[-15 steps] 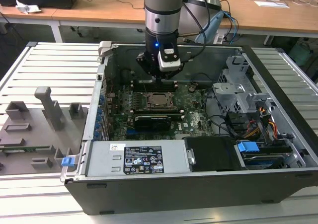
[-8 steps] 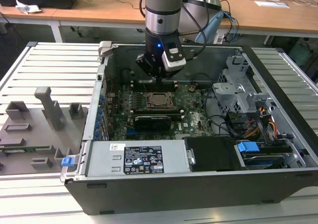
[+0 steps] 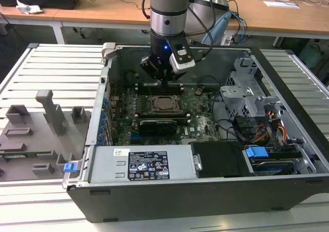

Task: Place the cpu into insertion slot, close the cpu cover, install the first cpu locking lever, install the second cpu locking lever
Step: 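Install the first cpu locking lever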

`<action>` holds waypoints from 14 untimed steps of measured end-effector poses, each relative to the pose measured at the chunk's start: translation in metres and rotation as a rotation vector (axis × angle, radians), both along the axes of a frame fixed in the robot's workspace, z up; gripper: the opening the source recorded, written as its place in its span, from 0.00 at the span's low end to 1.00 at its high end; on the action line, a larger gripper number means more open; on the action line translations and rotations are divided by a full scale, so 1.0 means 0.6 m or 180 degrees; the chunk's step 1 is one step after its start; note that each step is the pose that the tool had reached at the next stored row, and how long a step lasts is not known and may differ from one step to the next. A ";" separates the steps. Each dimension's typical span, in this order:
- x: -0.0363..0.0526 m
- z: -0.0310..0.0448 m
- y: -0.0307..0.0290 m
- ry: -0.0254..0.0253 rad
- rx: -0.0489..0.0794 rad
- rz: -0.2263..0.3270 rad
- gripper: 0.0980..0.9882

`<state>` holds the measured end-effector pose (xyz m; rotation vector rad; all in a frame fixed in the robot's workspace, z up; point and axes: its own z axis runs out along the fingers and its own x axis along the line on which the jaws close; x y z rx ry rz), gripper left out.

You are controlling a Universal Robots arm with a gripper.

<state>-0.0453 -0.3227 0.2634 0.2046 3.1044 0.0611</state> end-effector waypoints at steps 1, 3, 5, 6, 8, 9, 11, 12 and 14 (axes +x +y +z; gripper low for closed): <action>0.000 0.000 0.0000 0.0000 0.0000 0.0041 0.01; 0.000 0.000 -0.0001 -0.0003 0.0000 0.0155 0.01; -0.001 -0.001 -0.0001 -0.0004 0.0000 0.0241 0.01; -0.003 -0.001 -0.0001 -0.0004 0.0000 0.0289 0.01; -0.010 -0.002 -0.0001 -0.0004 0.0000 0.0339 0.01; -0.018 -0.002 -0.0002 -0.0004 0.0000 0.0346 0.01; -0.034 -0.002 -0.0001 -0.0008 0.0000 0.0346 0.01; -0.043 -0.002 -0.0001 -0.0014 0.0000 0.0347 0.01; -0.060 -0.003 -0.0001 -0.0020 0.0001 0.0348 0.01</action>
